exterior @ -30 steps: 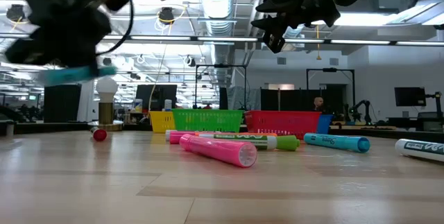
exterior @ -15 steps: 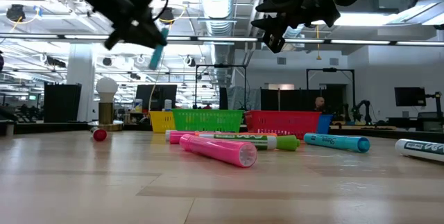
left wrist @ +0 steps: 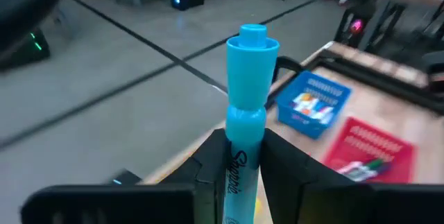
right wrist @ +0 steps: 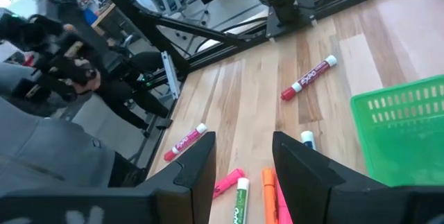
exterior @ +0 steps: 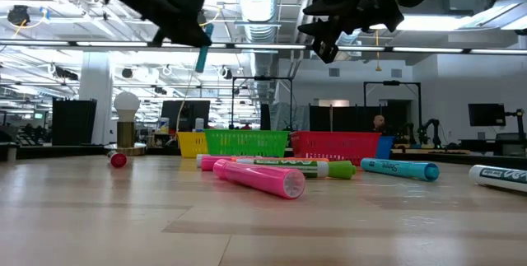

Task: Pick & Place Markers
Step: Put the blue highlighter into the yellow bin

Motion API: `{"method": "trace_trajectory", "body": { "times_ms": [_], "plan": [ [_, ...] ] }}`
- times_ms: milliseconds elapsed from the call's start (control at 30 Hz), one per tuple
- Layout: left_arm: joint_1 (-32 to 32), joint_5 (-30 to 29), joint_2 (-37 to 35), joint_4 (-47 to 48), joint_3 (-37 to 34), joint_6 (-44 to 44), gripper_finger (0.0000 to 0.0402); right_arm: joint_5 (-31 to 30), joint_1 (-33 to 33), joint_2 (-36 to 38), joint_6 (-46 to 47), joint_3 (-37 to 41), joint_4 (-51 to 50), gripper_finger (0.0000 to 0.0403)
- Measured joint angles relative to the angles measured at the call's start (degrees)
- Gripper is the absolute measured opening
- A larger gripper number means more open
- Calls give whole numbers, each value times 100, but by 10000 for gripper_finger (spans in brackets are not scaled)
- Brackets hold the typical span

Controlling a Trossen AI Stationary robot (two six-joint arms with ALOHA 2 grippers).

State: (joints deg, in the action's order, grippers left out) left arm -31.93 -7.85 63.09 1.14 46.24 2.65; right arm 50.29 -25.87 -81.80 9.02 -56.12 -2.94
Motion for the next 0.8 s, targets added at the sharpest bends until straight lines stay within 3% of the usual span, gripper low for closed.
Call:
{"method": "trace_trajectory", "body": {
  "times_ms": [433, 633, 800],
  "plan": [
    [-414, 27, 2062, 646, 1760, -2857, 66, -423, -2, 0, 262, 0, 79, 131],
    [-596, -117, 2765, 948, 2069, -4101, 66, -427, -2, 0, 262, 0, 157, 131],
    [-621, -80, 3188, 1088, 2094, -4535, 66, -436, -2, 0, 244, 0, 168, 131]
  ]
}}
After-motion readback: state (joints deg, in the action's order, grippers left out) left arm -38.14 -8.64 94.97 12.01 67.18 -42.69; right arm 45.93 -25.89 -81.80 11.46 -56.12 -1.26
